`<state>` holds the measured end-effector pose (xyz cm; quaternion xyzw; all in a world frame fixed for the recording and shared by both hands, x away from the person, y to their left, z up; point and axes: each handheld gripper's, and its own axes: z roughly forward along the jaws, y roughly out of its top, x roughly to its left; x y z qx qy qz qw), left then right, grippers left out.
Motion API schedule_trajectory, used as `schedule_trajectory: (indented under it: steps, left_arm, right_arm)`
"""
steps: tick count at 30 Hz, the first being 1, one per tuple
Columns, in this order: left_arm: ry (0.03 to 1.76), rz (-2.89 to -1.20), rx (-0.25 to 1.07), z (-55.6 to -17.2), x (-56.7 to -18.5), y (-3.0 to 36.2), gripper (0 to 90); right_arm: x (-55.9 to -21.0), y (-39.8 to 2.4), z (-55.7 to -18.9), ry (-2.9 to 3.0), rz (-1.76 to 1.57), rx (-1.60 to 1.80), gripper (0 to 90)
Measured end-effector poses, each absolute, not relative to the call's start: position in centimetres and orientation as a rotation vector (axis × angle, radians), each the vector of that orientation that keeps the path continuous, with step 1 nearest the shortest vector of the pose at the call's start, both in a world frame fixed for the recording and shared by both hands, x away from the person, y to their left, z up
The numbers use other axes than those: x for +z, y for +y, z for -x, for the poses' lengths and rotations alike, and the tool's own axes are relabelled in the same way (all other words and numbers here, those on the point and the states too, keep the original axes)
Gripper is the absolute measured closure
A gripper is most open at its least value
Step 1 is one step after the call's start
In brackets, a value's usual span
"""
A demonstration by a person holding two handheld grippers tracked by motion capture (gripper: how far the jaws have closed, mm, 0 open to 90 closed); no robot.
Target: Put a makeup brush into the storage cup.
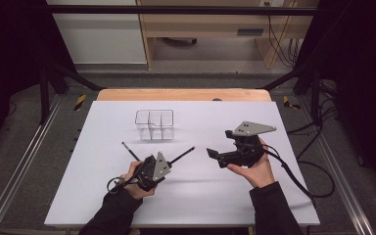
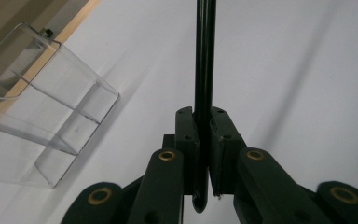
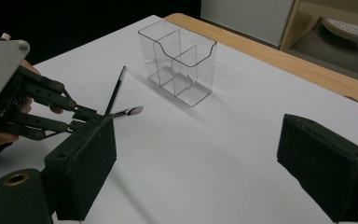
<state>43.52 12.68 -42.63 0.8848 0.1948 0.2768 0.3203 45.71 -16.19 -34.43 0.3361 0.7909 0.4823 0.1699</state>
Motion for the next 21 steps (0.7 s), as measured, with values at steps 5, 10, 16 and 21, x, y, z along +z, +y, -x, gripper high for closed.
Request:
schedule_trajectory:
  steps: [5, 10, 16, 21]
  left_arm:
    - [0.571, -2.288, 0.710, -43.4, -42.6, 12.8, 83.0]
    - [0.624, -2.251, 0.670, -43.4, -42.5, 12.9, 83.0]
    - [0.683, -2.199, 0.633, -43.4, -42.5, 13.0, 83.0]
    - [0.716, -2.176, 0.609, -43.4, -42.5, 12.8, 83.0]
  right_arm:
    - [-34.9, -16.0, -45.5, 2.219, -0.962, 1.408, 12.2]
    - [-35.6, -15.7, -45.4, 2.206, -0.983, 1.433, 12.6]
    - [-36.3, -14.8, -45.5, 2.191, -1.002, 1.487, 14.5]
    - [-36.9, -14.0, -45.5, 2.182, -1.008, 1.515, 16.1]
